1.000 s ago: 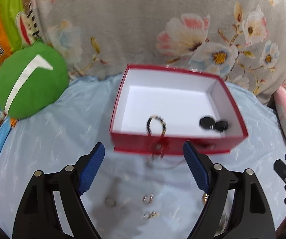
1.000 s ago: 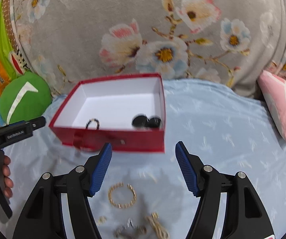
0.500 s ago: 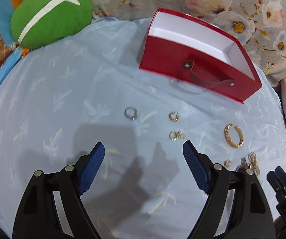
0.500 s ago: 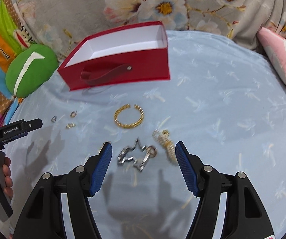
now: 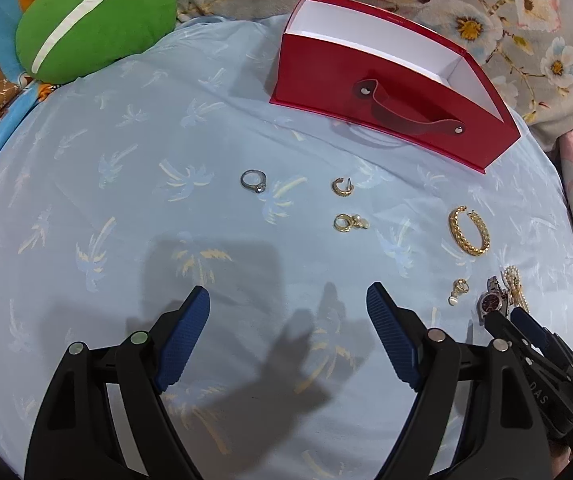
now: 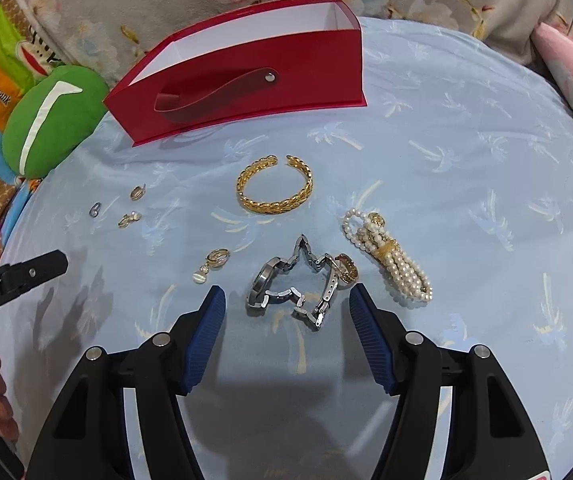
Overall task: Organize jewelry
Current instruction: 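Grasp the silver link watch with the right tool while the left tool grasps the gold bangle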
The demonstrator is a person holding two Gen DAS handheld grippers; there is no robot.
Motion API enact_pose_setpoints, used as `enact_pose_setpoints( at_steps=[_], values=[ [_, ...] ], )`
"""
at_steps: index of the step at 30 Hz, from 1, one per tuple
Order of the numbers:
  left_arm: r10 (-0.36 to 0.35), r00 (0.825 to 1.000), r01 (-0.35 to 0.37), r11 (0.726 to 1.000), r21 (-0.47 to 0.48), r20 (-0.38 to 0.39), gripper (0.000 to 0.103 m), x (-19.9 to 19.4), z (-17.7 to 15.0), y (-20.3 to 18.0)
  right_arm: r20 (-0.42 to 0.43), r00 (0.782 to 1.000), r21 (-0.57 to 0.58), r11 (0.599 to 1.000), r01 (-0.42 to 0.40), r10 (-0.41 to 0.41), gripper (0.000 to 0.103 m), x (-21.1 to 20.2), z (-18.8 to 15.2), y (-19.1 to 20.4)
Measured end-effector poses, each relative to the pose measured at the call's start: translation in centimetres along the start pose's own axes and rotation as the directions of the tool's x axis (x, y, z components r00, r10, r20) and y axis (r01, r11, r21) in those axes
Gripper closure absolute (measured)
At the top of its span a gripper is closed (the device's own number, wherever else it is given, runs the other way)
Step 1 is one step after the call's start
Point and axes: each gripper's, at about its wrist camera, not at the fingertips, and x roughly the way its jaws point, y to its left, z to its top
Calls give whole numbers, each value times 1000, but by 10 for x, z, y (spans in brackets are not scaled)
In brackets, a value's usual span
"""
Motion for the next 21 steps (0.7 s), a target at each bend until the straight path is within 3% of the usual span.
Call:
enact_pose_setpoints(
  at_steps=[5,10,21],
  values=[
    [-5,1000,5,1000,1,-3,25,2,1,-2,-6,1000,0,1000,-1,1,51,6,3,1],
    [-13,1000,13,1000,14,-3,25,3,3,-8,-7,1000,-6,1000,-19,19,83,8,5,1],
    [-86,996,86,990,109,-9,25,9,22,-62,-2,1000,-37,999,-25,25,86,-21,-10,-3]
  ],
)
